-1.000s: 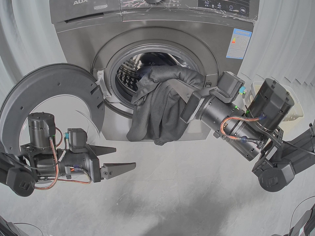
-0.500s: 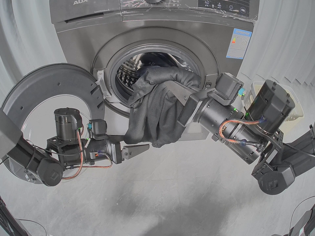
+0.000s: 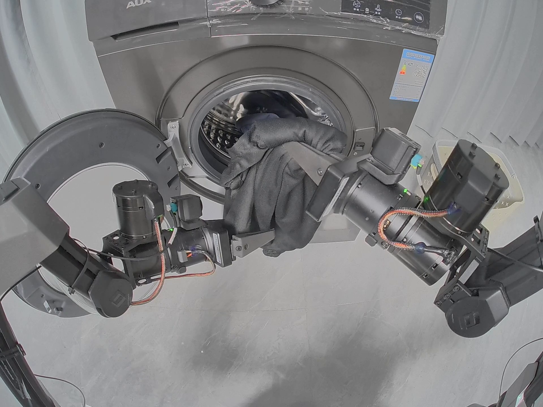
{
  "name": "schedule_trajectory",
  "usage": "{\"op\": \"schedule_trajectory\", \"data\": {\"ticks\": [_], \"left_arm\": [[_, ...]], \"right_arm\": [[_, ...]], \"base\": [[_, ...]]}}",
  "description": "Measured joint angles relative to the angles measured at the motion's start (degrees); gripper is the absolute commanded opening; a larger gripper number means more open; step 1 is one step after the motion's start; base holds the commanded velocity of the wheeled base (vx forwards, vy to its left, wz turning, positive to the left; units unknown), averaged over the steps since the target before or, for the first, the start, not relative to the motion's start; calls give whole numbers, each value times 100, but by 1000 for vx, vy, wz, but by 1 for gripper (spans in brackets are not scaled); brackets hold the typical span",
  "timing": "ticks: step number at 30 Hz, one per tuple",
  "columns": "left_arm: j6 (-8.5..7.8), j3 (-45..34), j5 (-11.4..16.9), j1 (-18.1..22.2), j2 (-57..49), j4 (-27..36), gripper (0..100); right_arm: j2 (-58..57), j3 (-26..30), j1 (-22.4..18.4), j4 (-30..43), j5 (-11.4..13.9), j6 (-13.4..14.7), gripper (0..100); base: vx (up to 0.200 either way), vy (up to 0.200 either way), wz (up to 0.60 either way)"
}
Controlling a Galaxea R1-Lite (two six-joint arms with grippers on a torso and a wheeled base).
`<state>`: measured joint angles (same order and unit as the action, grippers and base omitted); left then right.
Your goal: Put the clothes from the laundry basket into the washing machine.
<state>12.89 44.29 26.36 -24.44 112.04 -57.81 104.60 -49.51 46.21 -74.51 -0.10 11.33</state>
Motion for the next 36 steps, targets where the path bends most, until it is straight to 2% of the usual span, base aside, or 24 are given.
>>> {"op": "schedule_trajectory", "data": {"ticks": [2, 3, 17, 25, 27, 29, 30, 32, 36], "left_arm": [[0, 20, -6, -17, 37, -9, 100], [0, 24, -15, -22, 52, -16, 0], [-38, -273, -149, -221, 110, -856, 0], [-104, -1229, -268, -502, -251, -1708, 0], [-178, -1495, -279, -579, -405, -1899, 0], [-416, -1729, -307, -640, -549, -2047, 0], [-536, -1799, -327, -664, -601, -2137, 0], [-706, -1897, -406, -758, -695, -2409, 0], [-752, -1930, -539, -887, -805, -2671, 0]], "right_arm": [[0, 0, -5, 0, 0, -5, 0], [0, 0, -5, 0, 0, -6, 0], [6, 0, -10, -7, 0, -9, 0], [113, 65, -60, -27, 7, -9, 0], [188, 102, -79, -89, 7, -11, 0], [301, 130, -104, -235, 10, -33, 0], [362, 144, -121, -317, 10, -52, 100], [502, 168, -165, -464, 10, -140, 100], [679, 321, -219, -557, 12, -222, 100]], "base": [[0, 0, 0], [0, 0, 0], [0, 0, 0], [0, 0, 0], [0, 0, 0], [0, 0, 0], [0, 0, 0], [0, 0, 0], [0, 0, 0]]}}
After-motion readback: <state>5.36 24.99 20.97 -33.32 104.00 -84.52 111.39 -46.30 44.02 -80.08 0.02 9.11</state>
